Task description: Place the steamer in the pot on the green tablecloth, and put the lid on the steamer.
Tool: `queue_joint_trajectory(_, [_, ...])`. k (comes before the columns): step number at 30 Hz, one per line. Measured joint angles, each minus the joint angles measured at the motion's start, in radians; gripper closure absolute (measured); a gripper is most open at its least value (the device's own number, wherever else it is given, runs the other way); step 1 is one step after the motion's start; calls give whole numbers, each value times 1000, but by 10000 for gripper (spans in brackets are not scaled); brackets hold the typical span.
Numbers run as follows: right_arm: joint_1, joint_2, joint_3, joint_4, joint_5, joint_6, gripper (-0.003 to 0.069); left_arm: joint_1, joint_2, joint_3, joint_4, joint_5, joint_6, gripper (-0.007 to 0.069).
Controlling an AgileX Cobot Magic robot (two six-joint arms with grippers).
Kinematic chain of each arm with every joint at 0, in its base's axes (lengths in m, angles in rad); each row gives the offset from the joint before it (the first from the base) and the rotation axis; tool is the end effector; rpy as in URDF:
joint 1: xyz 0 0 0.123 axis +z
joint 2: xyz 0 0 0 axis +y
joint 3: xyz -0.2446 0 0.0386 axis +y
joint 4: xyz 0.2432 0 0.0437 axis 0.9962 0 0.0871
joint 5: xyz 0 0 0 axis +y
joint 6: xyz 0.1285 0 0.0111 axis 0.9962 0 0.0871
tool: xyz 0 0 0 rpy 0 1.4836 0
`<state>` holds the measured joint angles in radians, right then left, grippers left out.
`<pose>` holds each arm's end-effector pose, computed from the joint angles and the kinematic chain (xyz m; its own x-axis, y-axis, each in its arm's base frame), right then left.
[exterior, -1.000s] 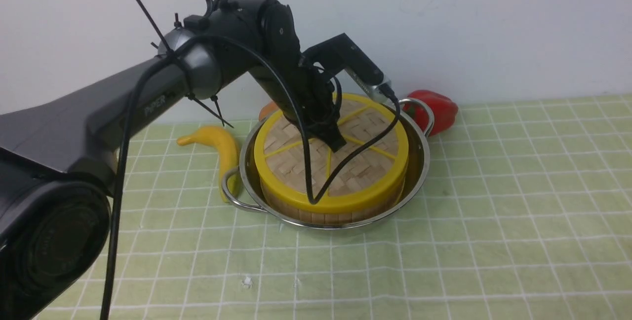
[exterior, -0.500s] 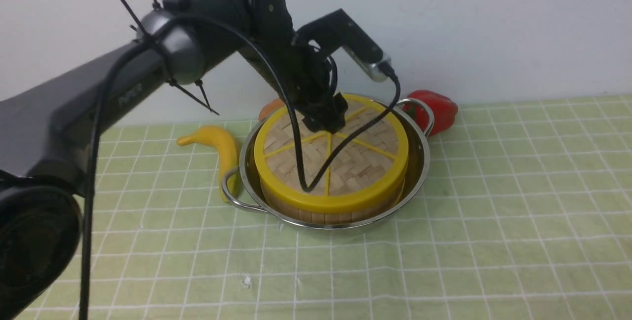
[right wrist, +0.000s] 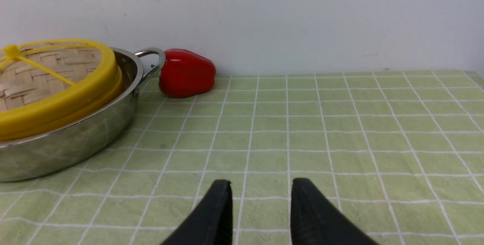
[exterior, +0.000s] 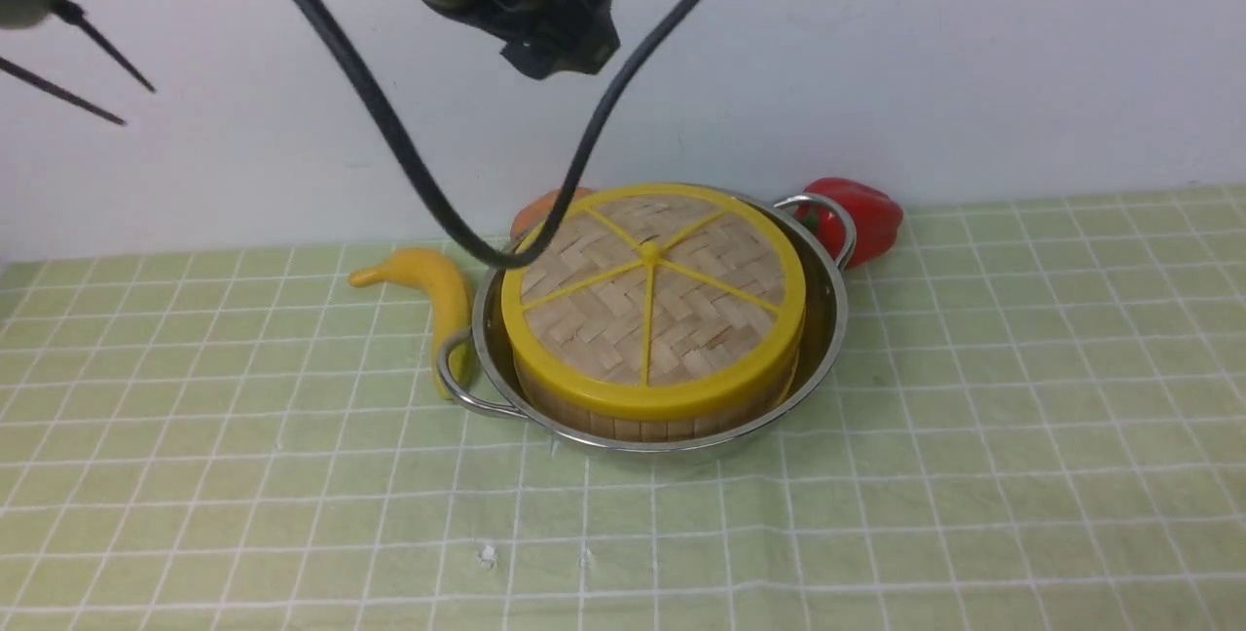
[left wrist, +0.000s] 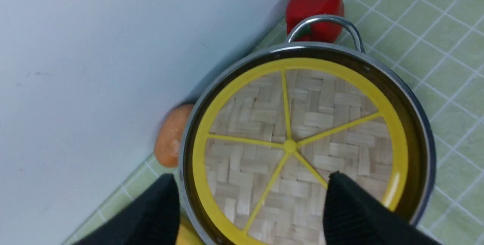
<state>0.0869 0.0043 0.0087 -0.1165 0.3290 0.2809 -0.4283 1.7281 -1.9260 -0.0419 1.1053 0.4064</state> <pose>0.1240 0.0059 0.1708 -0.2541 0.1482 -0.9558 -0.0075 0.9879 0.1551 0.3565 -0.1681 0.3549 -0.4500 0.6207 -0.6421 0.6571 0.7170 0.2326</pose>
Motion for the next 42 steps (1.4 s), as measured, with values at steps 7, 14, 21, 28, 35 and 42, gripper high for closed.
queue_joint_trajectory(7, [0, 0, 0, 3, 0, 0, 419, 0, -119, 0, 0, 76, -103, 329])
queue_joint_trajectory(14, [0, 0, 0, 3, 0, 0, 419, 0, -289, 0, -44, 100, -173, 617])
queue_joint_trajectory(21, [0, 0, 0, 3, 0, 0, 419, 0, -375, -2, -78, 103, -185, 648])
queue_joint_trajectory(28, [0, 0, 0, 3, 0, 0, 419, 0, -379, -2, -78, 106, -177, 640])
queue_joint_trajectory(35, [0, 0, 0, 3, 0, 0, 419, 3, -419, 85, -52, 109, -195, 624])
queue_joint_trajectory(42, [0, 0, 0, 3, 0, 0, 419, 123, -756, 616, -56, -145, -196, 602])
